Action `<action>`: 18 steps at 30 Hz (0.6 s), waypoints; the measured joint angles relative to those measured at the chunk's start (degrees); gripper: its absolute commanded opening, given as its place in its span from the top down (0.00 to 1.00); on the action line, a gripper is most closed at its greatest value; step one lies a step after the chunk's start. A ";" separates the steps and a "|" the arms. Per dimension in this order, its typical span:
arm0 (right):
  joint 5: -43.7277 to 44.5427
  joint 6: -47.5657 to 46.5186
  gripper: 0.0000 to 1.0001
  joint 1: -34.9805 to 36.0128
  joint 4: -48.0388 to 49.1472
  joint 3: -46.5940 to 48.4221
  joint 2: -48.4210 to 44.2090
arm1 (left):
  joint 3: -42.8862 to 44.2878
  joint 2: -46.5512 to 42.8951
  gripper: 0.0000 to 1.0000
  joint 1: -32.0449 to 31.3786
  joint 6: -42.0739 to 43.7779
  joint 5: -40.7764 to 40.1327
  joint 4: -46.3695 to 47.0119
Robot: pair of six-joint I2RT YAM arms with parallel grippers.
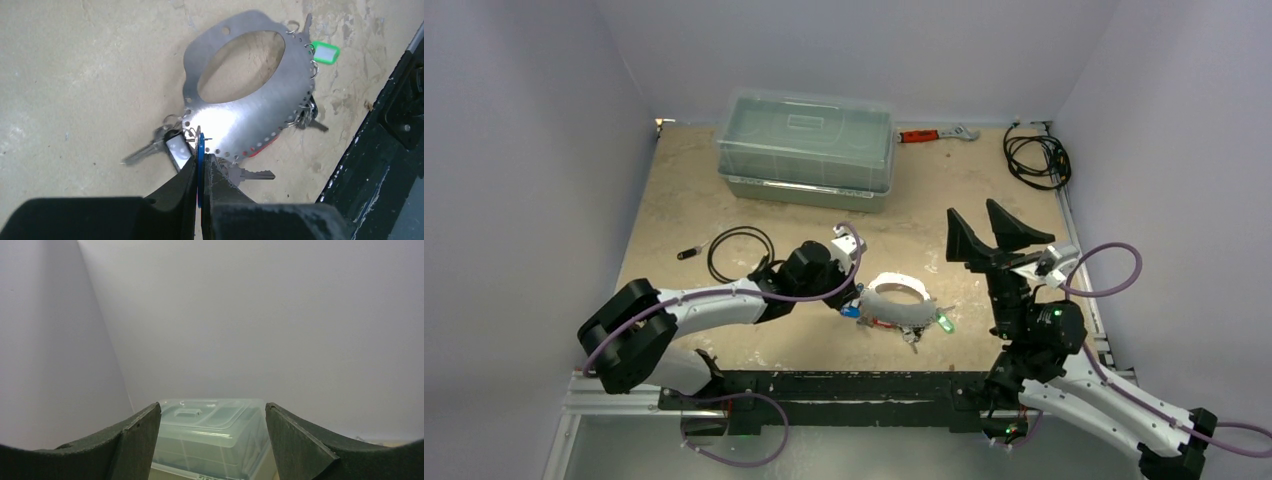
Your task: Put the keys on the keyring
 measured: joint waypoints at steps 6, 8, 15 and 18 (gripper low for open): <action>-0.26 0.55 0.20 0.00 0.07 0.00 2.89 | -1.49 -5.44 1.00 0.00 1.31 -4.09 -3.21; -0.46 0.70 0.20 0.00 -0.04 0.00 3.48 | -1.49 -7.04 1.00 0.00 1.97 -5.64 -3.52; -0.46 1.16 0.20 0.00 -0.28 0.00 3.93 | -2.60 -8.11 1.00 0.00 3.43 -13.16 -4.94; -0.48 1.36 0.20 0.00 -0.35 0.00 4.76 | -4.11 -7.52 1.00 0.07 3.43 -16.04 -4.63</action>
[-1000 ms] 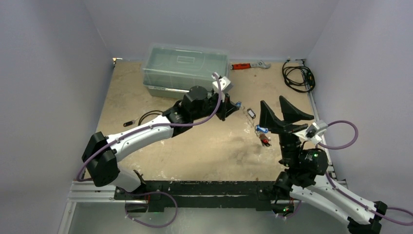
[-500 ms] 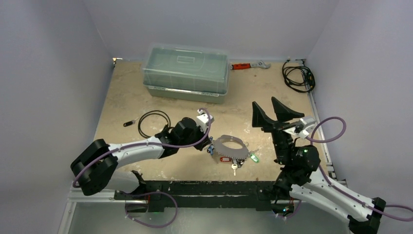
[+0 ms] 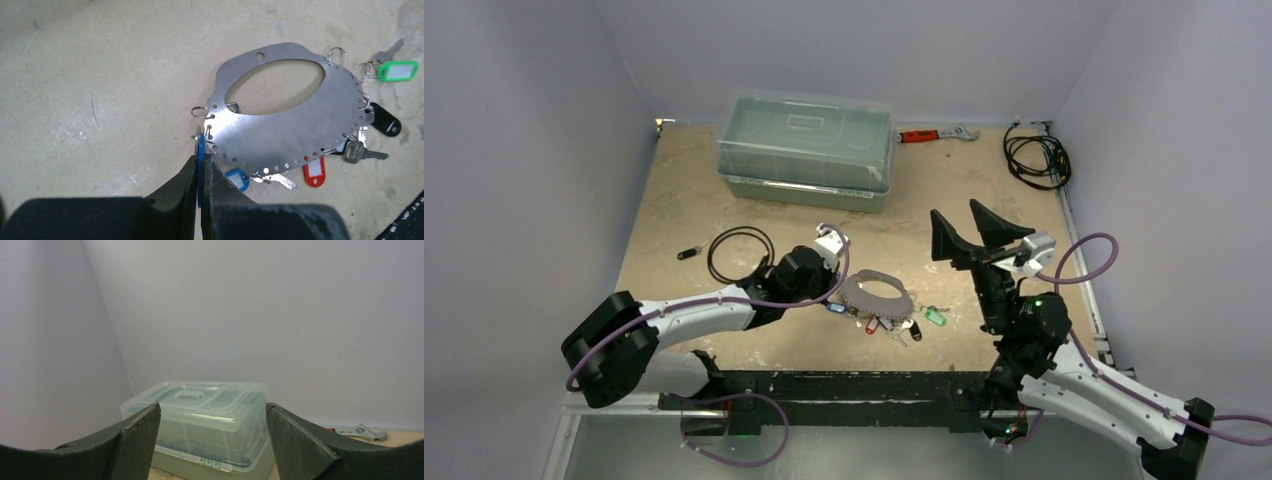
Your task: Put the keys on the keyring
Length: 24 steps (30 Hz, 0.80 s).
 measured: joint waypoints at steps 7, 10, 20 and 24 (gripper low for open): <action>-0.02 0.07 0.20 0.00 -0.66 0.00 1.66 | -0.24 4.15 1.00 3.58 -0.68 -1.92 3.45; -0.02 0.04 0.20 0.00 -0.74 0.00 1.81 | -0.24 4.76 0.60 6.12 -1.60 -2.12 4.83; 0.00 -0.04 0.18 0.00 -1.03 0.00 2.32 | -0.13 0.90 0.17 7.65 -6.91 -17.62 0.55; 0.02 0.02 0.16 0.00 -0.98 0.00 3.41 | 2.78 -4.46 0.11 7.65 -13.38 -26.60 -7.45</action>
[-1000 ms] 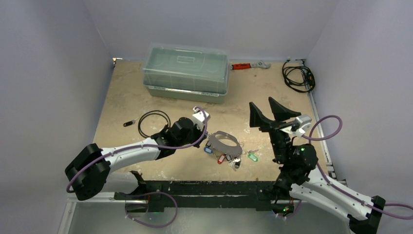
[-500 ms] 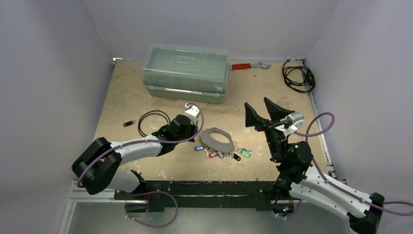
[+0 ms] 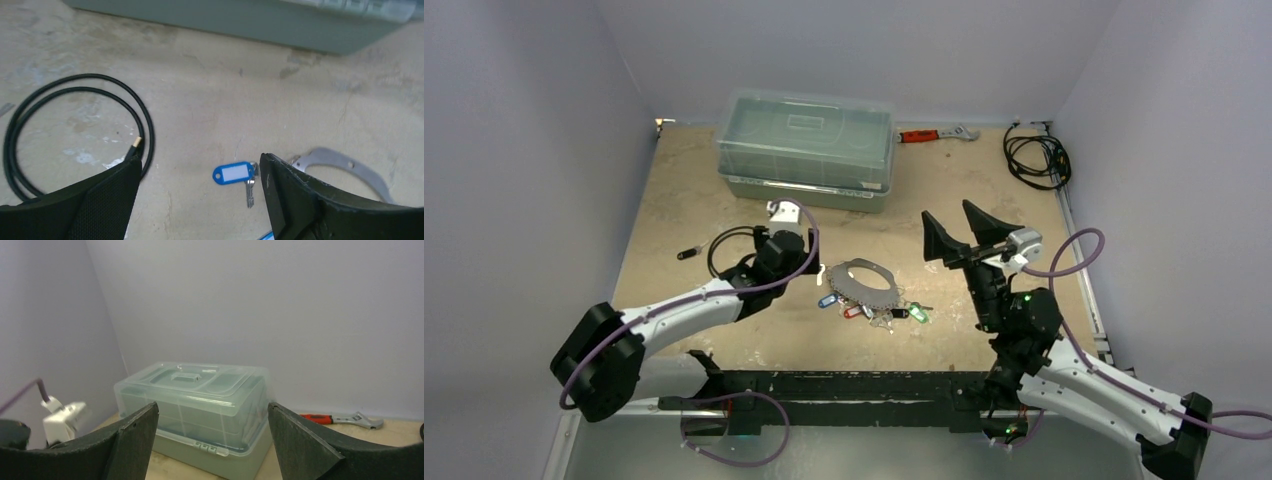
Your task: Put the keys on the keyring
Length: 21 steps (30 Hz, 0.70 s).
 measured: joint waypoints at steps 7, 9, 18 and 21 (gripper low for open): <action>-0.09 0.48 0.02 0.00 0.13 0.00 1.18 | 14.40 -4.35 0.03 0.00 -11.21 -13.79 -19.54; -0.28 0.76 0.01 0.00 0.79 0.00 1.18 | 17.88 -5.09 0.01 -0.11 -12.83 -17.09 -24.70; -3.06 7.50 0.01 0.00 1.73 0.00 1.49 | 33.77 -12.22 0.01 -1.77 -10.03 -21.11 -41.07; -2.99 13.11 0.01 0.00 -1.95 0.50 2.73 | 35.39 -17.38 0.01 -1.77 -1.18 -20.00 -39.87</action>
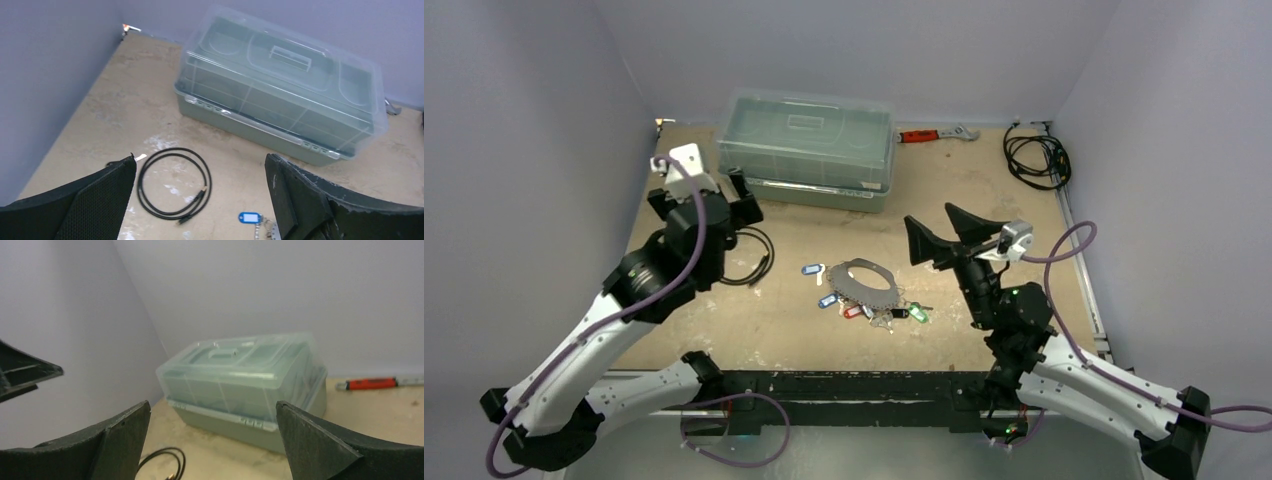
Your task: Put the keys on the keyring
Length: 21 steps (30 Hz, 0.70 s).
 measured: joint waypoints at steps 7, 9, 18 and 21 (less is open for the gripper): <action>2.32 15.58 0.01 0.00 -9.49 -0.13 5.42 | -7.56 -8.50 0.01 1.38 7.74 -0.48 2.05; 2.73 17.99 0.01 0.00 -12.52 -0.39 6.62 | -8.00 -7.85 0.02 2.10 8.33 0.13 2.21; -2.34 19.65 0.01 0.00 -14.88 -3.28 9.88 | -8.41 -2.29 0.03 4.87 9.22 3.87 2.51; -6.58 18.45 0.01 0.00 -17.29 -1.70 13.99 | -8.63 -1.57 0.04 6.67 9.99 6.69 3.30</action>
